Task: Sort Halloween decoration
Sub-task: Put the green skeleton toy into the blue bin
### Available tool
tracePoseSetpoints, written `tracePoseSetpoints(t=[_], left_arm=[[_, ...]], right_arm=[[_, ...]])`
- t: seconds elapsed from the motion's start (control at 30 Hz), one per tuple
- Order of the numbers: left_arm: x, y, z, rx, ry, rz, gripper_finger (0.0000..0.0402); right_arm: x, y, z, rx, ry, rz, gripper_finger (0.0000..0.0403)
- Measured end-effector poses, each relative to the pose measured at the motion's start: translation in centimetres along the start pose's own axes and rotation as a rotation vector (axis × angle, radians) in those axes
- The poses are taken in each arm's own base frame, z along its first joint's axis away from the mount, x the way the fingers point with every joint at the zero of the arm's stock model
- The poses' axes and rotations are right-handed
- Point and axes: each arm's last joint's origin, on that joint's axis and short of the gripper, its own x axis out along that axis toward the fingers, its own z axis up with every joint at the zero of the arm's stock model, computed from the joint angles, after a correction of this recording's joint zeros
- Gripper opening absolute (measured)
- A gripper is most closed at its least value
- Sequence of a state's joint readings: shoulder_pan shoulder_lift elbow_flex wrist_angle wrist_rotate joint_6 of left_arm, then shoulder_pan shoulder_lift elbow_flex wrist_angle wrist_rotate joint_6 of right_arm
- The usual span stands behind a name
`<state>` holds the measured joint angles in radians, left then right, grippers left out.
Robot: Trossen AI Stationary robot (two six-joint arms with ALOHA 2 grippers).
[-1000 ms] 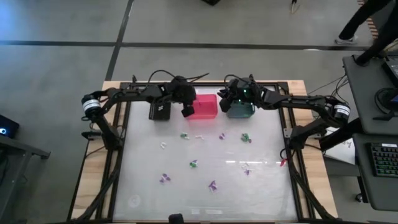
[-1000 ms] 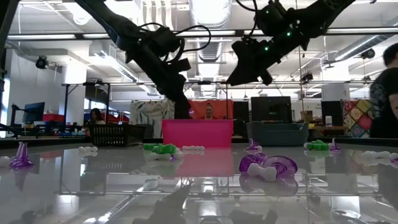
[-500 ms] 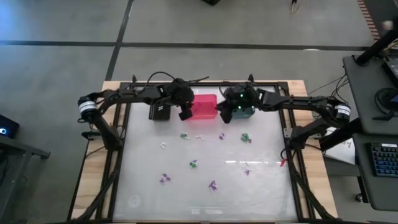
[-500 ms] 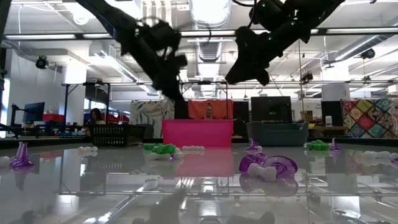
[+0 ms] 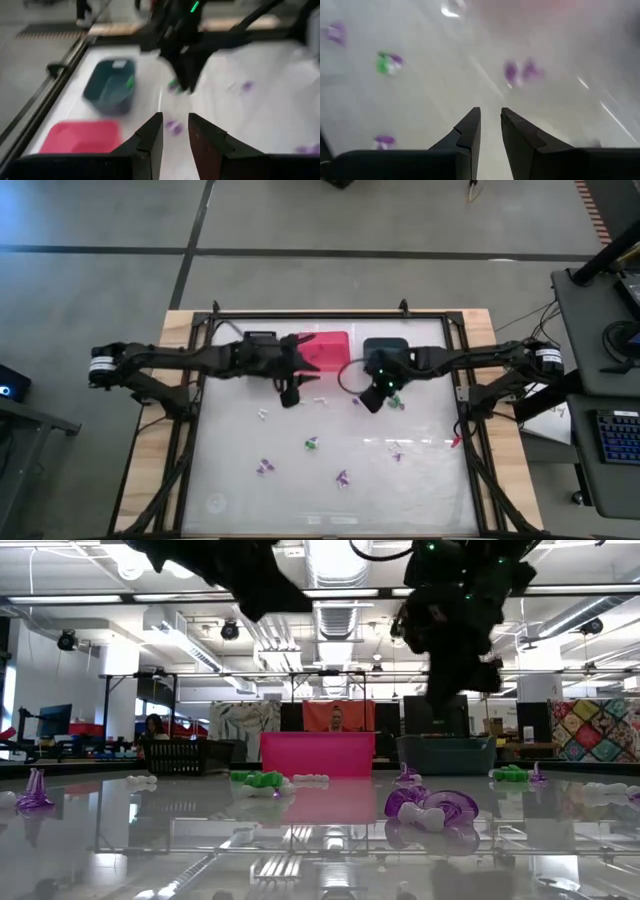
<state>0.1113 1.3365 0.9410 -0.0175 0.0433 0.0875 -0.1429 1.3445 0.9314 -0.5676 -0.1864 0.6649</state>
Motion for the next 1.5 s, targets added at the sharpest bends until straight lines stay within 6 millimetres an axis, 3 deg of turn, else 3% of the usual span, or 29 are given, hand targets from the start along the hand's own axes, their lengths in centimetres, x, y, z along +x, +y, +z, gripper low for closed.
tracePoseSetpoints(t=[0.23, 0.5, 0.67, 0.87, 1.13, 1.5], left_arm=[[-2.0, -3.2, -1.6, -0.05, -0.152, -0.085, 0.0075], [-2.7, -4.7, -3.6, -0.119, -0.286, -0.145, 0.0075], [-2.7, -4.9, -4.1, -0.141, -0.301, -0.157, 0.0075], [-2.7, -4.8, -3.5, -0.151, -0.323, -0.113, 0.0075], [-2.7, -4.6, -3.1, -0.133, -0.34, -0.074, 0.0075], [-2.7, -4.5, -2.9, -0.144, -0.349, -0.041, 0.0075]], right_arm=[[0.0, -0.3, -2.2, 0.112, 0.106, -0.179, 0.0068], [0.8, -1.2, -2.9, 0.172, 0.171, -0.322, 0.0068], [2.2, -1.6, -3.0, 0.148, 0.245, -0.384, 0.0068], [2.6, -1.6, -2.8, 0.086, 0.263, -0.385, 0.0068], [2.2, -1.3, -1.9, 0.083, 0.239, -0.358, 0.0068], [1.1, 0.6, -0.2, 0.039, 0.185, -0.277, 0.0068]])
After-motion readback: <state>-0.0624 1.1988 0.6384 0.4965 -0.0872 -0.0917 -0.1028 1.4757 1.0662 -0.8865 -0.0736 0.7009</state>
